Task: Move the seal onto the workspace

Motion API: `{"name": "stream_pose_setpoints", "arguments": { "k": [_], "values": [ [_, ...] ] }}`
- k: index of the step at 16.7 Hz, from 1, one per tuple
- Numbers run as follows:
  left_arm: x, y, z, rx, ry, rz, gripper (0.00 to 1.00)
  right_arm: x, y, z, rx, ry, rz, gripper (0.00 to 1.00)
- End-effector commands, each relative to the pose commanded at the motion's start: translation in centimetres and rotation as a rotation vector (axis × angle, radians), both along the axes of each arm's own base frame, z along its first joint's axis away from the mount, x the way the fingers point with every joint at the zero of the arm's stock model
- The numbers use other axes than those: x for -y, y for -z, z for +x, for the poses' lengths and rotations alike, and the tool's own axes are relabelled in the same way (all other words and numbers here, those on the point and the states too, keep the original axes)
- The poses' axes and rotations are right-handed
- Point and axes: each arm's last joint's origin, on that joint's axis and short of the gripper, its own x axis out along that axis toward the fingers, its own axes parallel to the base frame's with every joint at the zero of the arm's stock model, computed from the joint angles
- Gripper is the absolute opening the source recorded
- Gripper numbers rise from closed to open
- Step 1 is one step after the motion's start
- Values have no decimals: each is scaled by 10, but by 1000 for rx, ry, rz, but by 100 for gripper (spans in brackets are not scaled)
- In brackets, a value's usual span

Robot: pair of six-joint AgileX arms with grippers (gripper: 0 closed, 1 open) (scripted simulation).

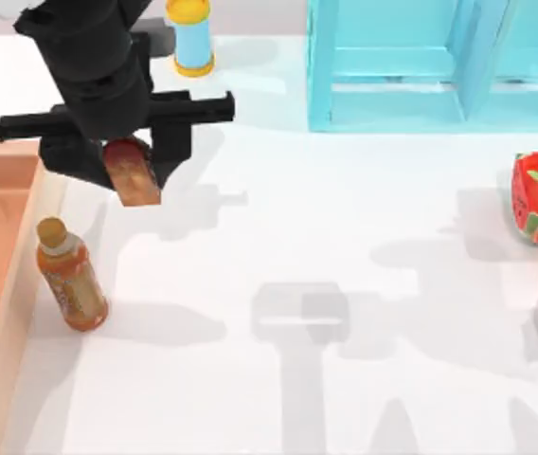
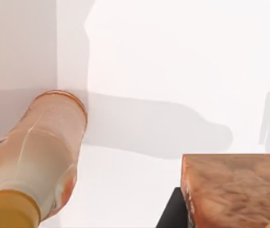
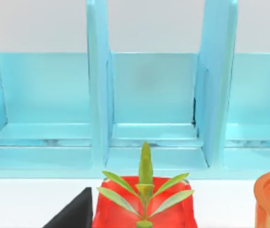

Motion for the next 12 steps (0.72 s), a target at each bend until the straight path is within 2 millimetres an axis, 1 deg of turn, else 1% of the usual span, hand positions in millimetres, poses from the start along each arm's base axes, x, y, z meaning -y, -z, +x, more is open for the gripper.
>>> {"name": "stream_pose_setpoints", "arguments": {
  "k": [3, 5, 7, 9, 10, 12],
  "values": [
    [56, 30, 11, -24, 7, 7, 0, 0, 0, 0, 0, 0, 0, 100],
    [92, 54, 12, -43, 18, 20, 0, 0, 0, 0, 0, 0, 0, 100],
    [124, 79, 7, -67, 30, 37, 0, 0, 0, 0, 0, 0, 0, 100],
    [146, 101, 1, -93, 42, 55, 0, 0, 0, 0, 0, 0, 0, 100],
    [153, 108, -2, -103, 46, 62, 0, 0, 0, 0, 0, 0, 0, 100],
    [157, 113, -4, -110, 49, 67, 0, 0, 0, 0, 0, 0, 0, 100]
  ]
}}
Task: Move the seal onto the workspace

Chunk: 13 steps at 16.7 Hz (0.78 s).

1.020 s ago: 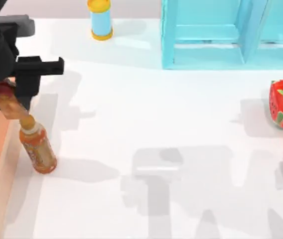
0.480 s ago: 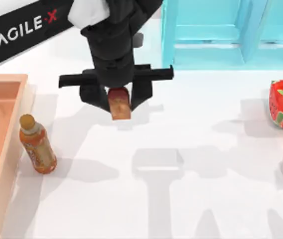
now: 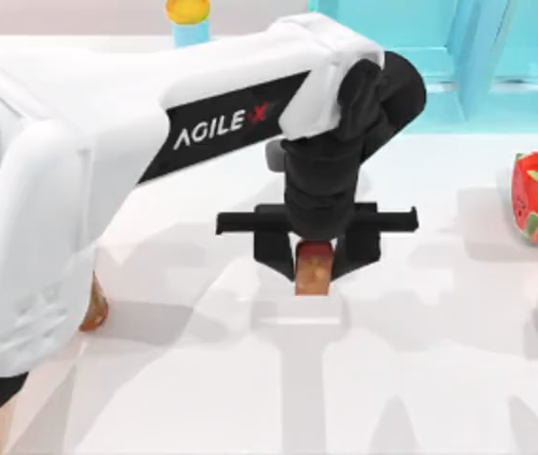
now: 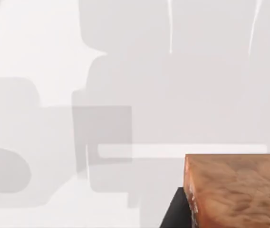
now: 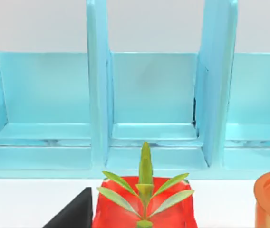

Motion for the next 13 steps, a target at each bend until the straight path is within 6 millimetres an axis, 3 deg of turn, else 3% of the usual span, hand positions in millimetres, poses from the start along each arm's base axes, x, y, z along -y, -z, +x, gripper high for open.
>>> {"name": "stream_pose_setpoints", "arguments": {
  "k": [4, 13],
  "values": [
    [-2, 2, 1, -3, -2, 3, 0, 0, 0, 0, 0, 0, 0, 100],
    [0, 45, 0, 0, 0, 0, 0, 0, 0, 0, 0, 0, 0, 100]
  ]
}}
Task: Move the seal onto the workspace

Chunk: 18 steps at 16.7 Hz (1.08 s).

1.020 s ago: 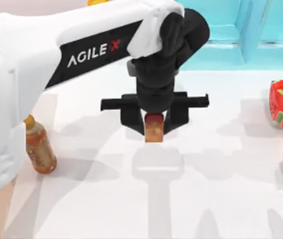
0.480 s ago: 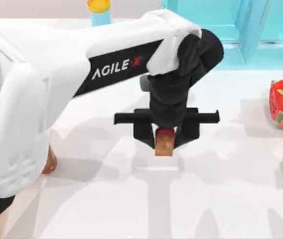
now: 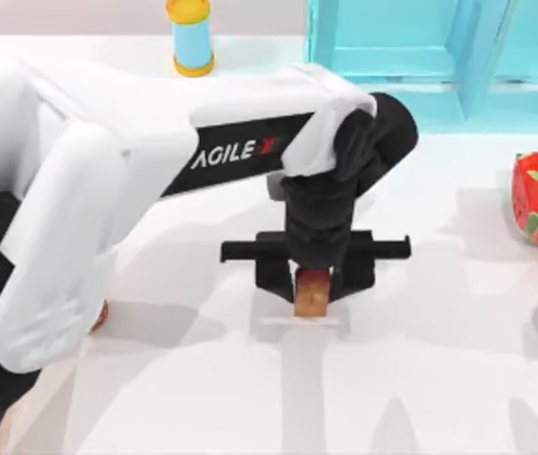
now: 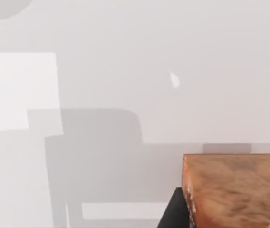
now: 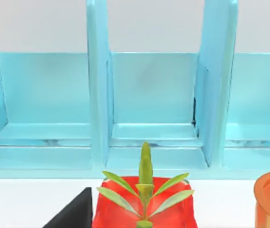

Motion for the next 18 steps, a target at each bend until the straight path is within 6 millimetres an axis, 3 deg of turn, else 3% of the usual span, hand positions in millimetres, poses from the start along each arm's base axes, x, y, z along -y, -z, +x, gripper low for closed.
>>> {"name": "stream_pose_setpoints", "arguments": {
  "k": [2, 15, 18],
  "values": [
    [0, 0, 0, 0, 0, 0, 0, 0, 0, 0, 0, 0, 0, 100],
    [0, 0, 0, 0, 0, 0, 98, 0, 0, 0, 0, 0, 0, 100],
    [0, 0, 0, 0, 0, 0, 100, 0, 0, 0, 0, 0, 0, 100]
  ]
}}
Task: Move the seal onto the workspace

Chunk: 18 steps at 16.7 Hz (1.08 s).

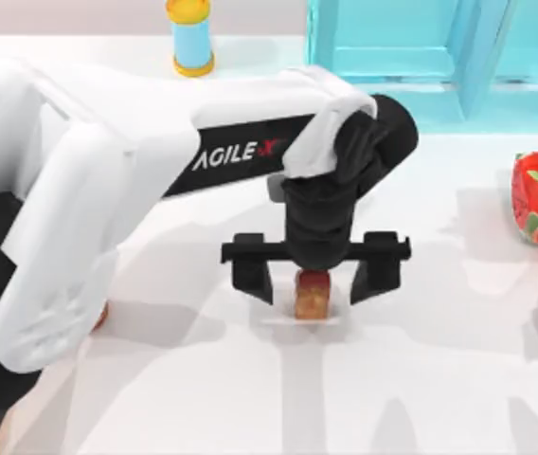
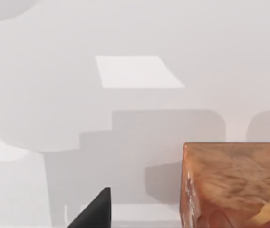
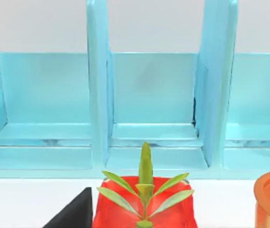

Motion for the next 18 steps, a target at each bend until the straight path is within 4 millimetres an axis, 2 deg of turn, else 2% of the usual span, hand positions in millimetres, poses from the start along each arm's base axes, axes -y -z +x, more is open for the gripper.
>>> {"name": "stream_pose_setpoints", "arguments": {
  "k": [8, 10, 12, 16, 18],
  "values": [
    [1, -1, 1, -4, -2, 3, 100, 0, 0, 0, 0, 0, 0, 100],
    [5, -10, 3, -10, -2, 8, 100, 0, 0, 0, 0, 0, 0, 100],
    [10, -33, 6, -11, -1, 4, 100, 0, 0, 0, 0, 0, 0, 100],
    [11, -101, 8, 3, -3, -10, 100, 0, 0, 0, 0, 0, 0, 100],
    [7, -125, 5, -1, -4, 1, 100, 0, 0, 0, 0, 0, 0, 100]
  ]
}}
